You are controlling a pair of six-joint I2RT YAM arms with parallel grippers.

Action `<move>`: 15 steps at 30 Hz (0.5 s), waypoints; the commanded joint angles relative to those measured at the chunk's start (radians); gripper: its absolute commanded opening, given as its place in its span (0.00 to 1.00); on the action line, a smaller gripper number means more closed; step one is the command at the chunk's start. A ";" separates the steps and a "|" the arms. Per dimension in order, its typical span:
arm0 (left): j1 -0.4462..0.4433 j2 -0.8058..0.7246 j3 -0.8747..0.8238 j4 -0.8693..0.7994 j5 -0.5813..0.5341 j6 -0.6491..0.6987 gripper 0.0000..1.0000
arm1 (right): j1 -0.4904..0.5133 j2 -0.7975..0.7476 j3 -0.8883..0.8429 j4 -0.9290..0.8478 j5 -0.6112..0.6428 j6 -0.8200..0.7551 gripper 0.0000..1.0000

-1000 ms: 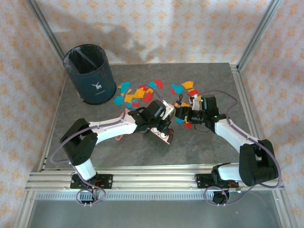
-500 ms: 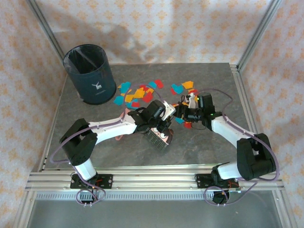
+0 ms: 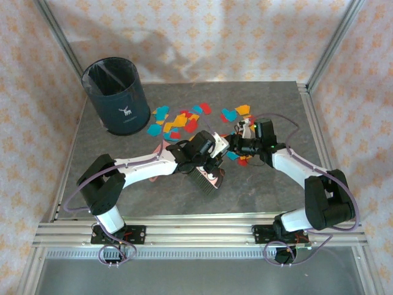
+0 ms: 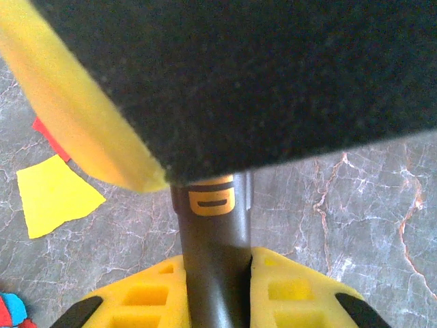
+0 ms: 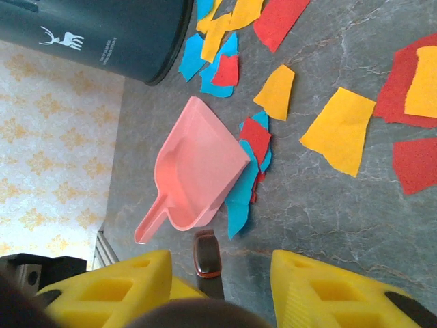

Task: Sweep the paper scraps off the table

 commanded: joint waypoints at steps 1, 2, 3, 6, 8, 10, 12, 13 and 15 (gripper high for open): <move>-0.006 -0.037 0.009 0.035 -0.030 0.012 0.20 | 0.010 0.004 0.007 0.066 -0.016 0.025 0.39; -0.006 -0.035 0.009 0.033 -0.032 0.010 0.20 | 0.011 0.003 0.002 0.075 -0.014 0.031 0.36; -0.006 -0.036 0.010 0.033 -0.033 0.008 0.20 | 0.010 0.002 0.000 0.079 -0.010 0.032 0.33; -0.006 -0.035 0.011 0.032 -0.027 0.004 0.21 | 0.010 -0.007 -0.014 0.104 0.011 0.052 0.20; -0.006 -0.040 0.010 0.030 -0.030 0.000 0.22 | 0.011 -0.023 -0.028 0.126 0.041 0.069 0.14; -0.006 -0.047 0.007 0.028 -0.032 -0.004 0.24 | 0.011 -0.037 -0.032 0.122 0.073 0.072 0.09; -0.006 -0.059 0.003 0.024 -0.032 -0.009 0.31 | 0.011 -0.048 -0.035 0.117 0.101 0.074 0.05; -0.005 -0.065 0.004 0.017 -0.037 -0.015 0.36 | 0.010 -0.056 -0.037 0.116 0.118 0.078 0.04; 0.000 -0.084 0.001 0.005 -0.041 -0.026 0.43 | 0.008 -0.073 -0.039 0.108 0.155 0.081 0.00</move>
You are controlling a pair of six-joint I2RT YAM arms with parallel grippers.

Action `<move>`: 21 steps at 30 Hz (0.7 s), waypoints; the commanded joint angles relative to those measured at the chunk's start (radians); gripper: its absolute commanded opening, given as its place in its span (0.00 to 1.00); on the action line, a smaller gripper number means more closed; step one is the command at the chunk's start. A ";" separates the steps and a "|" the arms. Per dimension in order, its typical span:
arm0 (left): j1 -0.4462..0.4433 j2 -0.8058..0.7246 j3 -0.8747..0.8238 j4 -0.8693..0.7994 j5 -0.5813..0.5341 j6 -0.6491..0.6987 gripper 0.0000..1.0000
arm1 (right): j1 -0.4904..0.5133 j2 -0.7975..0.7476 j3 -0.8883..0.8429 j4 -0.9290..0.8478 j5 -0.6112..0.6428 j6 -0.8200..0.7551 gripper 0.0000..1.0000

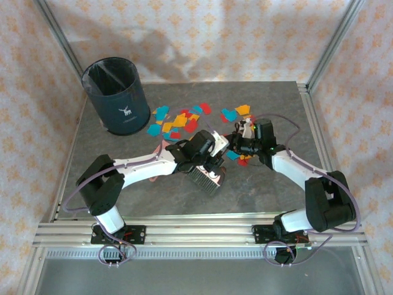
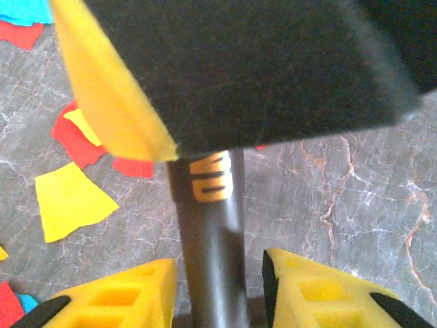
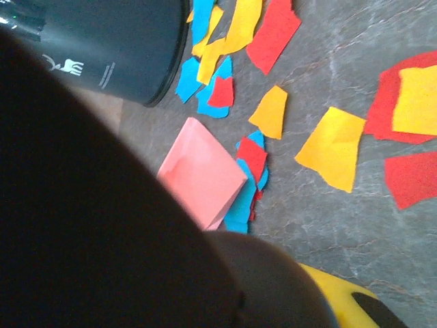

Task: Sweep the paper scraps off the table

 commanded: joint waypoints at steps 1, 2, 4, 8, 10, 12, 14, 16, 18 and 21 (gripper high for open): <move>0.005 -0.082 -0.009 -0.013 -0.017 -0.022 0.47 | -0.010 -0.060 -0.012 0.034 0.090 0.018 0.00; 0.014 -0.099 -0.020 -0.016 -0.015 -0.029 0.52 | -0.018 -0.070 -0.013 0.029 0.106 0.022 0.00; 0.030 -0.134 -0.039 -0.032 -0.021 -0.043 0.57 | -0.039 -0.095 -0.019 0.017 0.133 0.028 0.00; 0.072 -0.201 -0.065 -0.123 -0.047 -0.053 0.62 | -0.098 -0.151 -0.023 -0.037 0.162 0.023 0.00; 0.090 -0.232 -0.076 -0.181 -0.082 -0.060 0.62 | -0.128 -0.178 -0.017 -0.084 0.180 0.011 0.00; 0.104 -0.264 -0.091 -0.239 -0.144 -0.070 0.63 | -0.155 -0.195 -0.011 -0.120 0.189 -0.001 0.00; 0.116 -0.294 -0.105 -0.305 -0.206 -0.075 0.64 | -0.177 -0.235 -0.004 -0.152 0.199 -0.008 0.00; 0.135 -0.314 -0.111 -0.388 -0.269 -0.096 0.65 | -0.197 -0.253 0.012 -0.198 0.215 -0.020 0.00; 0.161 -0.325 -0.113 -0.467 -0.299 -0.113 0.66 | -0.210 -0.262 0.033 -0.250 0.229 -0.040 0.00; 0.200 -0.328 -0.110 -0.584 -0.321 -0.120 0.66 | -0.221 -0.277 0.058 -0.300 0.249 -0.065 0.00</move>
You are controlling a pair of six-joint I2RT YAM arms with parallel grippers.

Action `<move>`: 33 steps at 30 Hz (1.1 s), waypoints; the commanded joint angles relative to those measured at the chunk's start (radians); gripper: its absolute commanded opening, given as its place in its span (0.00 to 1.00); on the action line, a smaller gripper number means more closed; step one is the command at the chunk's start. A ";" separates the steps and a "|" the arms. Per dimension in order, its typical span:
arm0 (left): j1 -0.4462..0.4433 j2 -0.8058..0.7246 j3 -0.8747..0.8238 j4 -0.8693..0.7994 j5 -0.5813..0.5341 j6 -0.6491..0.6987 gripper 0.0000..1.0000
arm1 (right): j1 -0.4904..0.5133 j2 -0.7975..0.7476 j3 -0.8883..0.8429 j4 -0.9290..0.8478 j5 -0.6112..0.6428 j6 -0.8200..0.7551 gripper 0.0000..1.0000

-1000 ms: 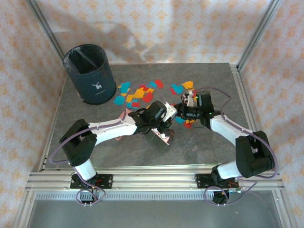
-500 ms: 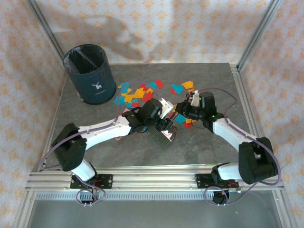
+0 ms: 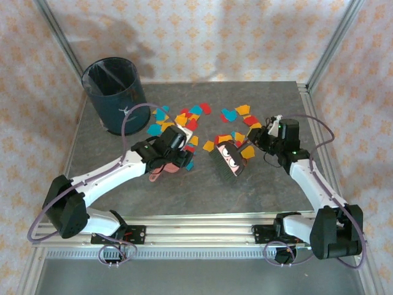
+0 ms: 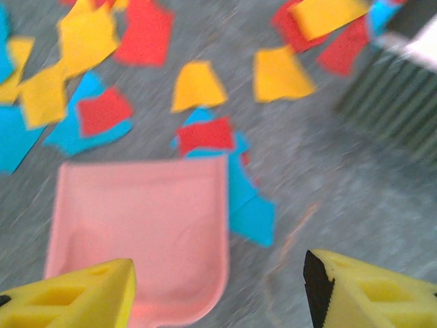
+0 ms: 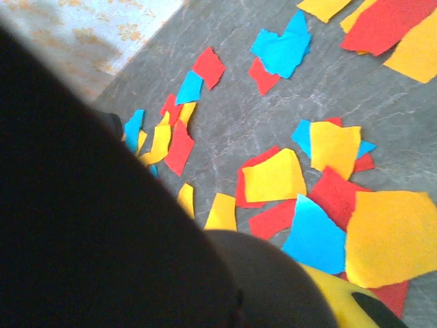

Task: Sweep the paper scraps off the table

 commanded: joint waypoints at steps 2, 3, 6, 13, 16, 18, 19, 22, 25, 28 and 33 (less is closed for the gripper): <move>0.042 -0.016 0.001 -0.233 -0.096 -0.026 0.66 | -0.014 -0.041 0.069 -0.084 0.046 -0.047 0.00; 0.046 -0.007 0.012 -0.255 -0.093 -0.030 0.66 | -0.016 -0.043 0.078 -0.097 0.051 -0.053 0.00; 0.064 0.048 0.084 -0.348 -0.071 -0.066 0.65 | -0.017 -0.043 0.099 -0.128 0.064 -0.070 0.00; 0.127 0.122 0.154 -0.497 -0.072 -0.116 0.70 | -0.019 -0.042 0.104 -0.137 0.073 -0.080 0.00; 0.158 0.158 0.162 -0.527 -0.045 -0.100 0.69 | -0.019 -0.041 0.105 -0.139 0.073 -0.081 0.00; 0.165 0.180 0.164 -0.531 -0.025 -0.085 0.69 | -0.020 -0.041 0.107 -0.139 0.075 -0.082 0.00; 0.164 0.191 0.165 -0.531 -0.008 -0.075 0.68 | -0.020 -0.041 0.108 -0.141 0.077 -0.083 0.00; 0.167 0.224 0.166 -0.527 0.021 -0.053 0.67 | -0.020 -0.038 0.114 -0.147 0.078 -0.090 0.00; 0.174 0.265 0.164 -0.522 0.038 -0.041 0.64 | -0.020 -0.038 0.116 -0.148 0.082 -0.091 0.00; 0.180 0.310 0.162 -0.521 0.043 -0.040 0.60 | -0.020 -0.038 0.117 -0.152 0.083 -0.091 0.00; 0.185 0.356 0.155 -0.511 0.050 -0.038 0.56 | -0.020 -0.040 0.112 -0.154 0.090 -0.093 0.00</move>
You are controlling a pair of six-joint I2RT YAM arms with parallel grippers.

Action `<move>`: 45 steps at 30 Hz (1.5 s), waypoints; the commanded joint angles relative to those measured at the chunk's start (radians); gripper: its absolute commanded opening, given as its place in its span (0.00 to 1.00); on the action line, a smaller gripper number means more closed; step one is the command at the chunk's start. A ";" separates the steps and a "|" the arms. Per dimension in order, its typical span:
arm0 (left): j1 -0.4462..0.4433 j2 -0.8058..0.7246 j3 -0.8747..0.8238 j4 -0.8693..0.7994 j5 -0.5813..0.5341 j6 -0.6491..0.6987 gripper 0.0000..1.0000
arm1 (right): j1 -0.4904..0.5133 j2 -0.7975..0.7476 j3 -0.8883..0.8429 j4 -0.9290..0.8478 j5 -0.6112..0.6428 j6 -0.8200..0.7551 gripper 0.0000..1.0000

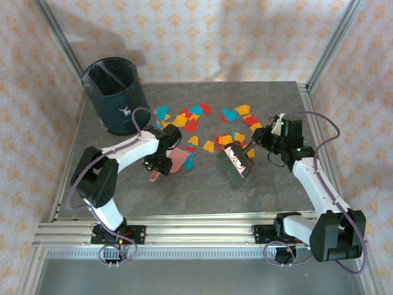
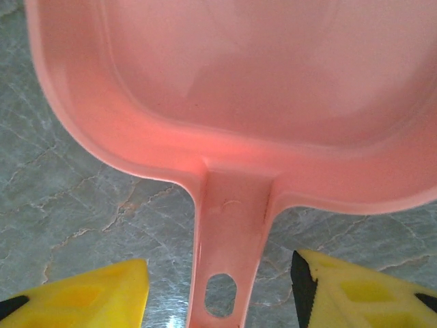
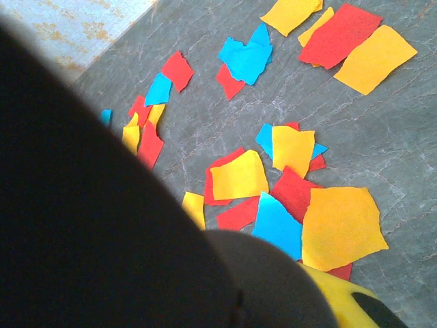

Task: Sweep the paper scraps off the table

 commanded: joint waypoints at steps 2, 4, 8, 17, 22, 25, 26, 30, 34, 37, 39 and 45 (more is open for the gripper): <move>0.012 0.024 0.010 -0.025 0.016 0.016 0.53 | -0.007 -0.022 0.036 0.003 0.019 -0.011 0.00; 0.014 0.036 0.010 -0.023 0.025 0.018 0.46 | -0.007 -0.023 0.036 0.000 0.022 -0.012 0.00; 0.015 0.056 0.004 -0.022 0.033 0.022 0.43 | -0.007 -0.022 0.035 -0.005 0.025 -0.014 0.00; 0.015 0.066 0.011 -0.041 0.046 0.037 0.21 | -0.008 -0.029 0.034 -0.009 0.031 -0.010 0.00; 0.015 0.024 0.027 -0.084 -0.009 0.036 0.20 | -0.007 -0.049 0.027 -0.005 0.041 -0.003 0.00; 0.012 -0.006 0.055 -0.112 -0.046 0.034 0.20 | -0.008 -0.066 0.017 -0.001 0.057 0.001 0.00; 0.007 -0.013 0.069 -0.123 -0.056 0.037 0.20 | -0.010 -0.072 0.012 0.001 0.061 0.005 0.00; -0.035 -0.003 0.133 -0.155 -0.098 0.074 0.20 | -0.035 -0.097 -0.005 0.007 0.065 0.021 0.00; -0.087 0.038 0.209 -0.176 -0.112 0.122 0.21 | -0.074 -0.121 -0.010 -0.016 0.065 0.022 0.00; -0.130 0.079 0.265 -0.180 -0.104 0.169 0.21 | -0.114 -0.150 -0.011 -0.059 0.089 0.012 0.00; -0.158 0.113 0.308 -0.178 -0.115 0.200 0.21 | -0.135 -0.174 -0.009 -0.093 0.135 0.000 0.00; -0.235 0.224 0.420 -0.168 -0.061 0.320 0.21 | -0.143 -0.234 -0.010 -0.170 0.267 -0.033 0.00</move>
